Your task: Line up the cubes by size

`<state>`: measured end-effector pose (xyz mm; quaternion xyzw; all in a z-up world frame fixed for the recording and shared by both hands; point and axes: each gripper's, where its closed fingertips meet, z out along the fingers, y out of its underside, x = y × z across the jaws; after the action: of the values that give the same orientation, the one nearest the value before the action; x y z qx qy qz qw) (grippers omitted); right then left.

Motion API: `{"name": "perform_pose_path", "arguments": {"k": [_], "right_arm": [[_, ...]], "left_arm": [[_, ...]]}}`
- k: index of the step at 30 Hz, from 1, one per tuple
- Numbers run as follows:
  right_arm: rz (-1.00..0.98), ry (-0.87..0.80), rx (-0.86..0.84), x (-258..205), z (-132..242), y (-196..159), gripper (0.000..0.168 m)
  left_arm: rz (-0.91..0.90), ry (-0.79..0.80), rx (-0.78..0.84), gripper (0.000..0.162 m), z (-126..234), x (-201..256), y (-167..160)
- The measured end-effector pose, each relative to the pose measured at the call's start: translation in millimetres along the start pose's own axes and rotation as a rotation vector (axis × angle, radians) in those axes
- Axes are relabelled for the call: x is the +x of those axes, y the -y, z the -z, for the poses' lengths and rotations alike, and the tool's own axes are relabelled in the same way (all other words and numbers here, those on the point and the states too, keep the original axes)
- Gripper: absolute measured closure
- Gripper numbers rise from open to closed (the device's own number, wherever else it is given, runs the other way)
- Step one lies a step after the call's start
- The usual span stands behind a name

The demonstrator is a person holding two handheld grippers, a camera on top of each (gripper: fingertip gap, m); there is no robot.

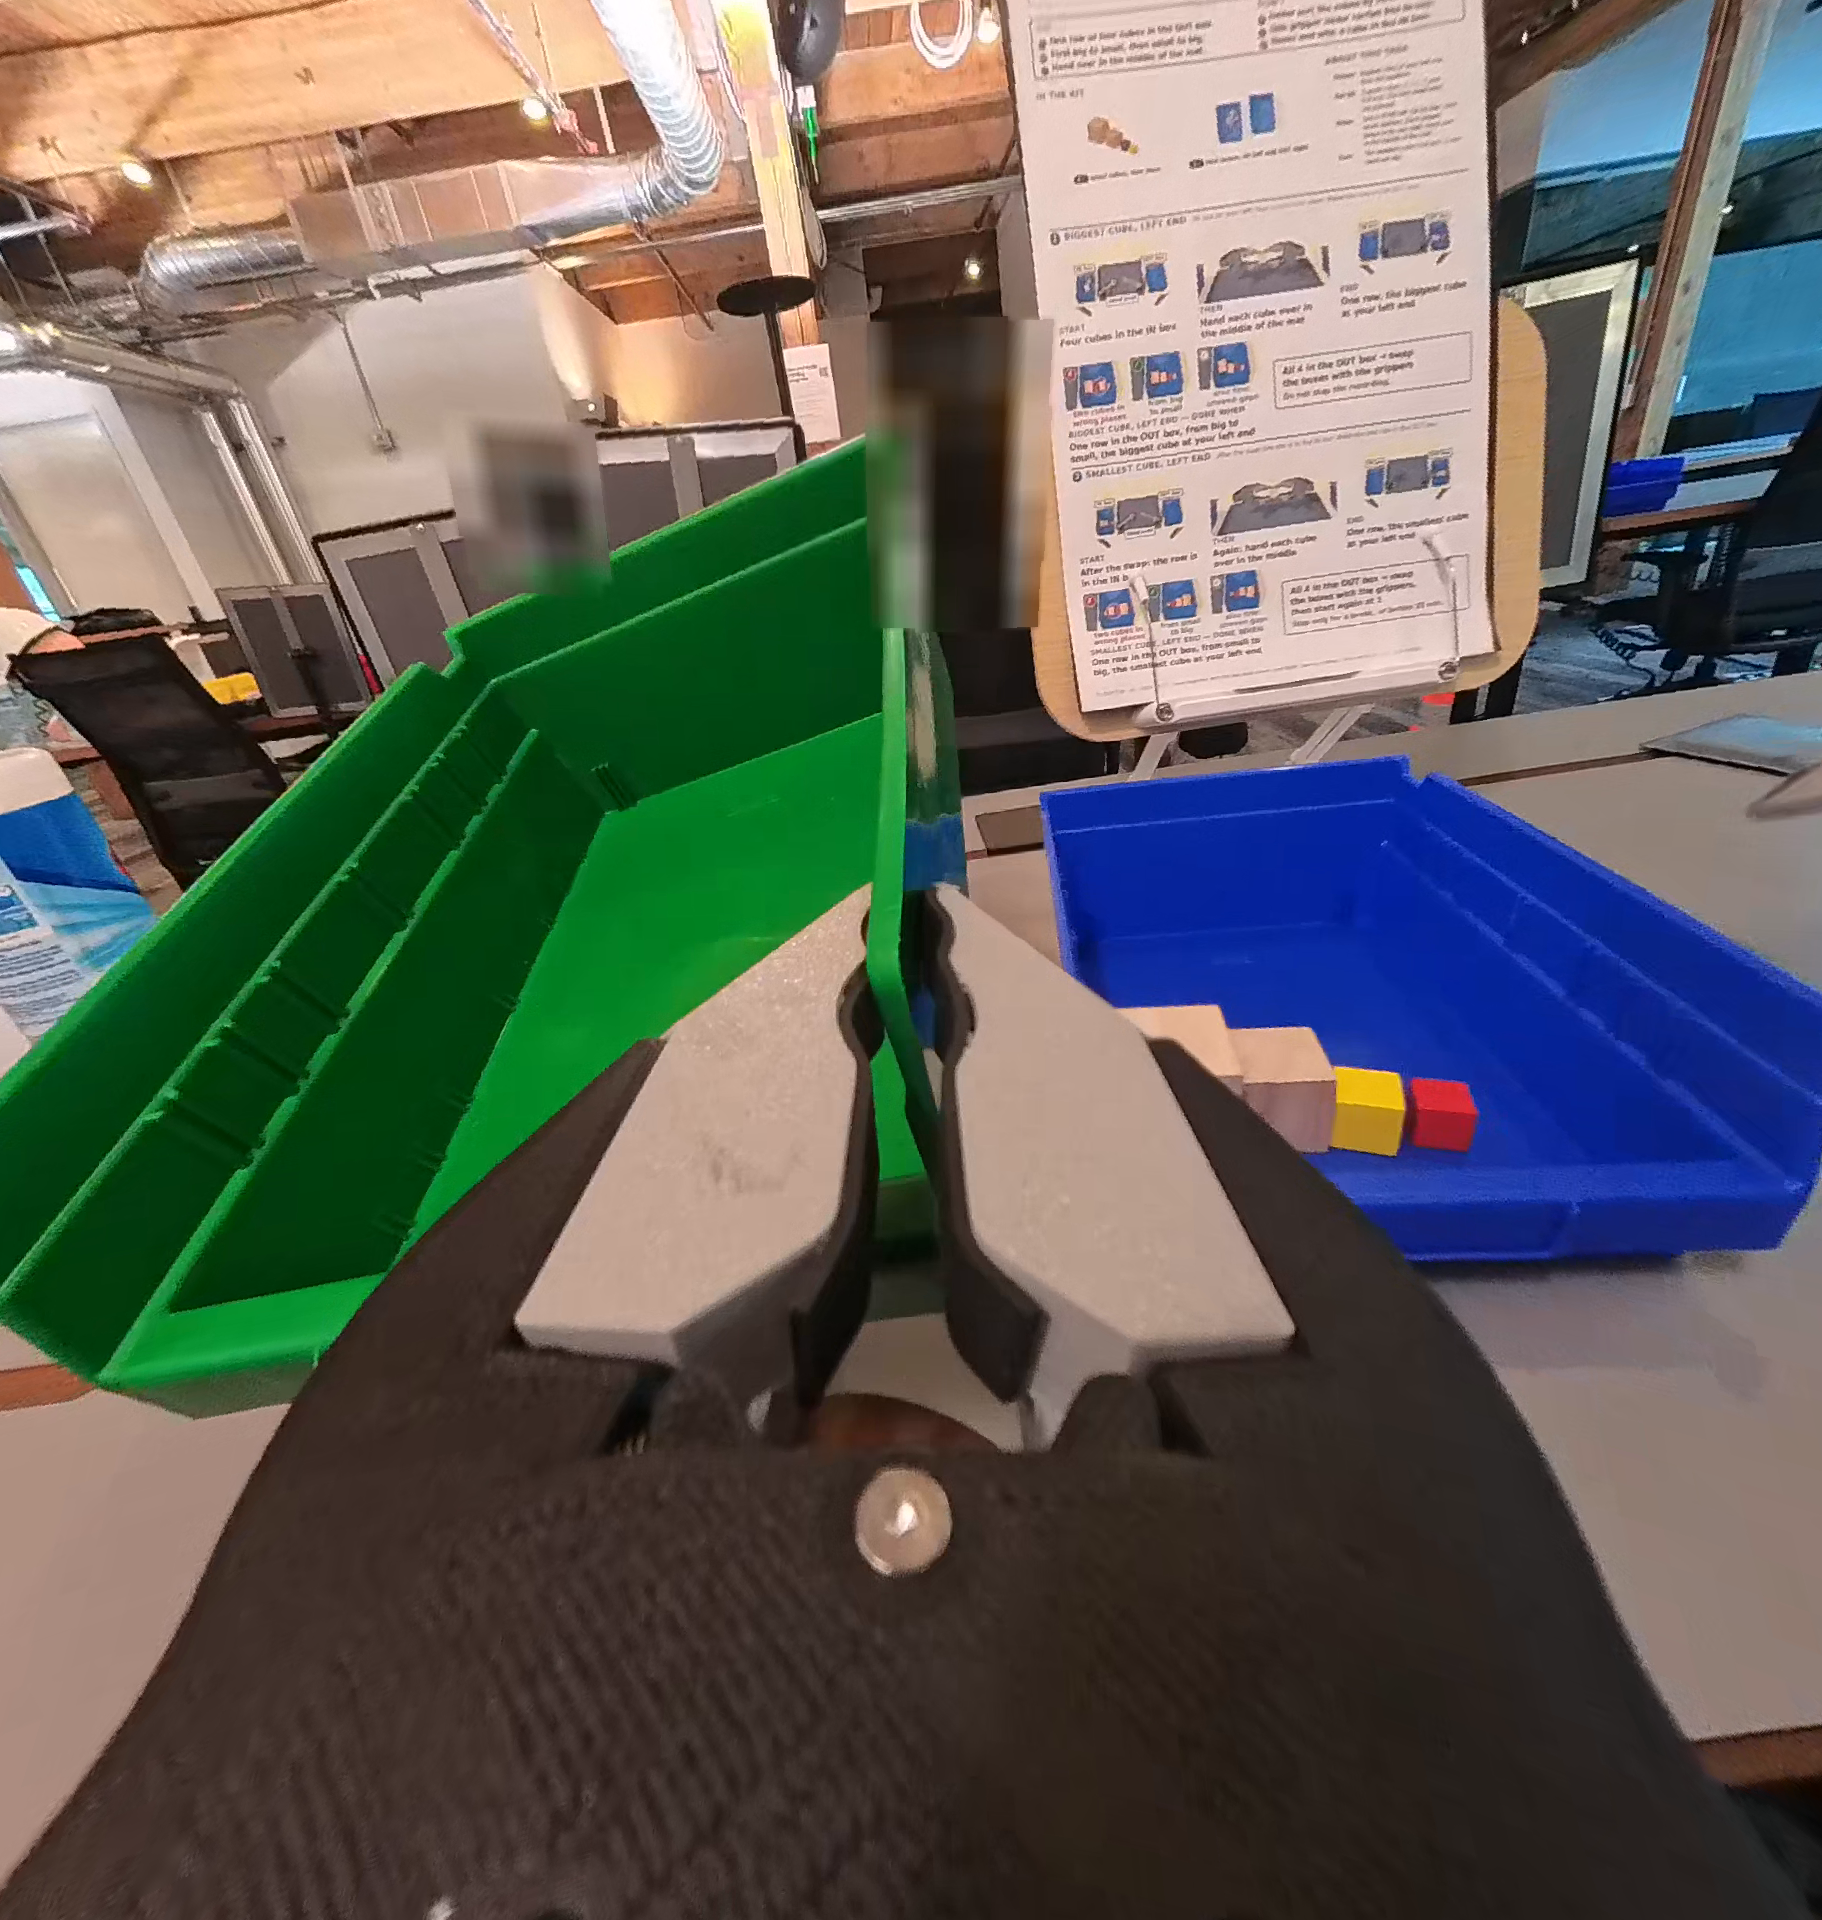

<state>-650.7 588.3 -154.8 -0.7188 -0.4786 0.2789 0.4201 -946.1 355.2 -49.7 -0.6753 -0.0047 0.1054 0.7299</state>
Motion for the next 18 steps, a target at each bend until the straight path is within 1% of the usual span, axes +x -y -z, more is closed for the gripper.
{"name": "perform_pose_path", "arguments": {"k": [1, 2, 4, 6, 9, 12, 14, 18], "right_arm": [[-0.025, -0.007, -0.041, 11.8, -11.6, -12.7, 0.168], [-0.048, 0.019, -0.057, 14.5, -23.7, -20.0, 0.168], [-0.083, 0.046, -0.083, 13.6, -48.7, -26.8, 0.168], [-0.075, 0.029, -0.107, 10.7, -72.1, -27.8, 0.168], [-0.055, 0.045, -0.1, -7.4, -99.1, -17.5, 0.168], [0.003, -0.031, -0.113, -10.7, -117.7, -6.1, 0.168], [0.02, -0.008, -0.115, -22.2, -130.7, 2.3, 0.168], [-0.01, 0.025, -0.116, -46.6, -162.1, 18.5, 0.168]], "left_arm": [[-0.003, 0.0, 0.004, 0.162, 0.1, 1.1, 1.5], [-0.009, 0.001, 0.006, 0.162, 0.3, 2.4, 3.0], [-0.023, 0.003, 0.006, 0.161, 1.4, 5.4, 5.9], [-0.034, 0.001, 0.006, 0.162, 3.5, 7.8, 8.7], [-0.037, -0.004, 0.012, 0.161, 8.3, 8.6, 12.0], [-0.034, 0.001, 0.015, 0.161, 12.3, 6.5, 12.0], [-0.035, 0.007, 0.014, 0.161, 13.3, 4.1, 11.5], [-0.036, 0.014, 0.017, 0.161, 14.0, 2.0, 12.7]]}}
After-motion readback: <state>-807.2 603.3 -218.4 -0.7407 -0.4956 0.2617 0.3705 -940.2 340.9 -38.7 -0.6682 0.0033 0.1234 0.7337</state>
